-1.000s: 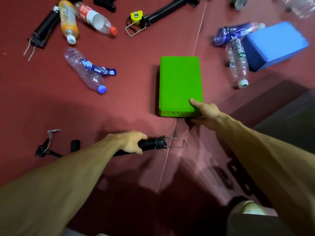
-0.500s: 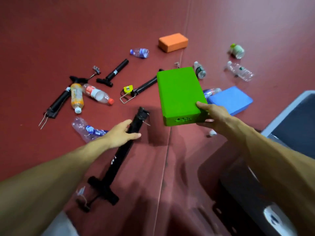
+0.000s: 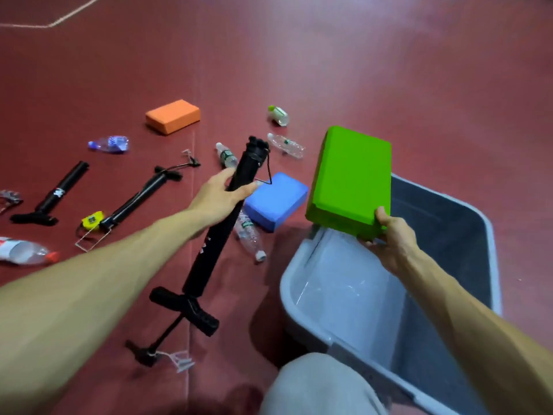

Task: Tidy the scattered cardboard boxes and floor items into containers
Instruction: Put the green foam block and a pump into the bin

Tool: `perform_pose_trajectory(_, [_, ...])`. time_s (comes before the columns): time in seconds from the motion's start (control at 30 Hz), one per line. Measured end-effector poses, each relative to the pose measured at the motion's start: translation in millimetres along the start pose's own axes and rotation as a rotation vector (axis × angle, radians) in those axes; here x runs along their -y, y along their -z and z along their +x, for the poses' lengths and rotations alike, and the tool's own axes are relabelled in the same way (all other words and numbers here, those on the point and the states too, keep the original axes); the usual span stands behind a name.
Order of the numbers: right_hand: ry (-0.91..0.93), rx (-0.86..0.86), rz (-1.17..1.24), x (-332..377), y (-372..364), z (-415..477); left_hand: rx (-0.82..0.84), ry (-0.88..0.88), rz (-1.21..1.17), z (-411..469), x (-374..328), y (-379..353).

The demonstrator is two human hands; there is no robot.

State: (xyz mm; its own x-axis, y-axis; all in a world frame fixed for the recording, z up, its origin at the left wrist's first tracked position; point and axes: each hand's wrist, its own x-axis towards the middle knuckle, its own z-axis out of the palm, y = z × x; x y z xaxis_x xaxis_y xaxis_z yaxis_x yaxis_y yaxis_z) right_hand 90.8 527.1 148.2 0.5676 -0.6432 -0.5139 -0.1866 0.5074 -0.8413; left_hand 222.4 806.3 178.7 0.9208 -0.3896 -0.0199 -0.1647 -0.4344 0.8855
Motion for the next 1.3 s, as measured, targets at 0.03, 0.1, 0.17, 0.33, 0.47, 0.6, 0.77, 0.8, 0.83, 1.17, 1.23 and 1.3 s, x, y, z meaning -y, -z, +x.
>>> perform_pose_trajectory(0.03, [-0.009,-0.042,0.004,-2.6,16.2,6.8,0.032,-0.027,0.036,4.9,-5.1,-13.1])
perform_pose_trajectory(0.1, [-0.047,-0.099,-0.021,-10.6,43.2,20.8,0.087,-0.073,0.112,13.5,-15.5,-35.5])
perform_pose_trajectory(0.17, [-0.075,-0.164,-0.087,-22.3,63.9,33.2,0.129,-0.089,0.157,20.9,-22.1,-55.5])
perform_pose_trajectory(0.33, [-0.154,-0.288,-0.127,-63.4,99.2,67.4,0.195,-0.080,0.196,36.8,-20.2,-95.6])
perform_pose_trajectory(0.47, [-0.242,-0.256,-0.197,-83.1,120.8,97.9,0.240,-0.094,0.260,47.9,-17.9,-113.1])
perform_pose_trajectory(0.6, [-0.114,-0.386,-0.341,-78.0,136.4,140.2,0.237,-0.123,0.323,56.5,-20.9,-128.1])
perform_pose_trajectory(0.77, [0.093,-0.673,-0.293,-78.9,149.6,150.6,0.172,-0.080,0.403,63.2,-22.5,-147.3])
perform_pose_trajectory(0.8, [0.135,-0.680,-0.295,-82.6,150.6,148.4,0.179,-0.073,0.421,64.1,-22.6,-150.1])
perform_pose_trajectory(0.83, [0.169,-0.671,-0.340,-86.6,151.2,147.0,0.185,-0.072,0.437,65.1,-22.7,-151.8])
perform_pose_trajectory(1.17, [-0.441,-0.261,-0.487,-129.6,140.9,116.4,0.243,-0.246,0.600,68.2,-42.9,-155.5])
perform_pose_trajectory(1.23, [-0.416,-0.304,-0.375,-137.8,142.1,121.0,0.219,-0.324,0.719,67.8,-43.9,-162.0])
perform_pose_trajectory(1.3, [-0.299,-0.433,-0.341,-161.5,156.0,151.8,0.160,-0.424,0.871,67.5,-42.7,-172.6])
